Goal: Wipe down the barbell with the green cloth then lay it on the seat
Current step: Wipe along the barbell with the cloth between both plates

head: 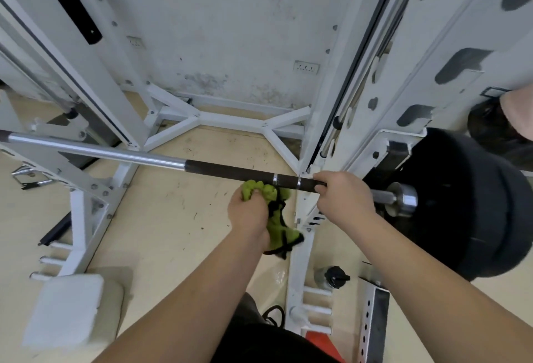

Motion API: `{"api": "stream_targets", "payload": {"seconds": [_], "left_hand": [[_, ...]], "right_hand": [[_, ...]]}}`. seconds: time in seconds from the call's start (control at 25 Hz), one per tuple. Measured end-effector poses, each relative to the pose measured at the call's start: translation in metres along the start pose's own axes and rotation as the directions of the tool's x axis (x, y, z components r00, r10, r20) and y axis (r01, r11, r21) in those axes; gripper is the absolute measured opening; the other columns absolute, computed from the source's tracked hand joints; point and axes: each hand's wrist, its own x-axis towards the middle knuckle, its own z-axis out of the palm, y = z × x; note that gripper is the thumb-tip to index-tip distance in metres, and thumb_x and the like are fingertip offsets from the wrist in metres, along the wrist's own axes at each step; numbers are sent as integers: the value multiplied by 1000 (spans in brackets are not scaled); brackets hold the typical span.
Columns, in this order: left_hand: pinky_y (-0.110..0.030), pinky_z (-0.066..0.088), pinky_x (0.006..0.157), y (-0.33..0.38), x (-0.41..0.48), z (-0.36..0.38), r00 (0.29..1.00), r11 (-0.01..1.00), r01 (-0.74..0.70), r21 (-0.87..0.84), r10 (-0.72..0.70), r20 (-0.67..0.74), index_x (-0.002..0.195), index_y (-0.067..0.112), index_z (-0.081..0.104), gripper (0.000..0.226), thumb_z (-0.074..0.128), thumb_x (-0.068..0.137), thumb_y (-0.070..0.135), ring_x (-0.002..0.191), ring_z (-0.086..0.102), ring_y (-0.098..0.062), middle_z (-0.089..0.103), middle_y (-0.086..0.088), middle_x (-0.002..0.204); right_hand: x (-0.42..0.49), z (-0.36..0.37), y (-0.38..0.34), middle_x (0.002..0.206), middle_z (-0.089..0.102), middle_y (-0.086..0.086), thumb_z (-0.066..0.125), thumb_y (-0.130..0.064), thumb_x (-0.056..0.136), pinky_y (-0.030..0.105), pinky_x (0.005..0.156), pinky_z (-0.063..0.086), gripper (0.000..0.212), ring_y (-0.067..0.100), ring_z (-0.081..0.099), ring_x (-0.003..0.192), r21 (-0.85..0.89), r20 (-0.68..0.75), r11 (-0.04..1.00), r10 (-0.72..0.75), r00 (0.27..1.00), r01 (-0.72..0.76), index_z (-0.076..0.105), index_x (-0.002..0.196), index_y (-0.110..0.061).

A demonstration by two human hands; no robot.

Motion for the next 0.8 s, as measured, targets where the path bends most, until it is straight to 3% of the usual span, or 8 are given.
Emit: {"api": "stream_targets", "payload": {"seconds": [0.12, 0.24, 0.32, 0.44, 0.52, 0.64, 0.72, 0.8], "left_hand": [[-47, 60, 91, -27, -20, 29, 977, 993, 114, 41, -120, 176, 116, 10, 69, 27, 50, 99, 0, 89, 71, -29, 75, -13, 101], [-43, 65, 72, -34, -32, 43, 901, 965, 198, 171, -248, 355, 110, 6, 72, 24, 51, 101, -1, 83, 73, -33, 76, -22, 103], [-39, 63, 66, -27, -16, 33, 935, 974, 216, 75, -228, 272, 110, 2, 72, 24, 51, 99, -4, 78, 72, -33, 75, -25, 103], [-44, 62, 82, -19, 16, 15, 985, 975, 172, -139, -166, 53, 120, 10, 68, 31, 49, 99, -4, 88, 72, -30, 74, -17, 107], [-48, 61, 86, -25, 15, 25, 972, 954, 225, -198, -206, 112, 121, 12, 66, 36, 46, 96, -3, 91, 71, -32, 73, -14, 111], [-48, 63, 77, -41, -22, 56, 875, 915, 398, -68, -357, 326, 111, 6, 67, 25, 49, 96, -2, 89, 71, -35, 71, -20, 112], [-43, 64, 70, -44, -32, 62, 851, 911, 409, 45, -399, 341, 114, 3, 69, 22, 50, 101, 2, 92, 73, -35, 73, -23, 113], [-39, 63, 65, -36, -25, 54, 877, 919, 393, -20, -368, 310, 106, 3, 70, 20, 51, 100, -1, 79, 72, -31, 74, -21, 102]], "right_hand": [[-7, -2, 13, 93, 65, 3, 50, -11, 98, 39, 71, 53, 21, 27, 59, 98, 44, -21, 997, -59, 998, 60, 71, 97, -11], [-22, -6, 27, 97, 62, 2, 47, -24, 103, 38, 73, 52, 27, 26, 54, 103, -41, -130, 995, -98, 987, 94, 72, 104, -13], [-35, -5, 37, 92, 61, 2, 50, -32, 102, 37, 68, 52, 30, 27, 56, 95, -113, -230, 992, -73, 970, 48, 75, 100, -16], [-49, 1, 50, 96, 60, -1, 59, -34, 97, 35, 66, 51, 25, 24, 59, 98, -127, -205, 991, 7, 979, -34, 77, 98, -17], [-51, 5, 52, 104, 61, -2, 61, -27, 96, 33, 68, 49, 20, 22, 57, 109, -70, -137, 995, 63, 989, -73, 77, 102, -16], [-49, 5, 51, 106, 61, -2, 64, -15, 88, 33, 69, 48, 18, 23, 56, 113, -32, -119, 991, 122, 985, -127, 78, 100, -16], [-50, 7, 53, 105, 61, -2, 64, -11, 83, 32, 68, 49, 22, 24, 56, 110, -28, -136, 989, 143, 980, -148, 79, 100, -15], [-55, 11, 55, 107, 61, -1, 64, -7, 85, 30, 65, 43, 20, 26, 57, 108, -11, -147, 986, 161, 976, -164, 77, 99, -12]]}}
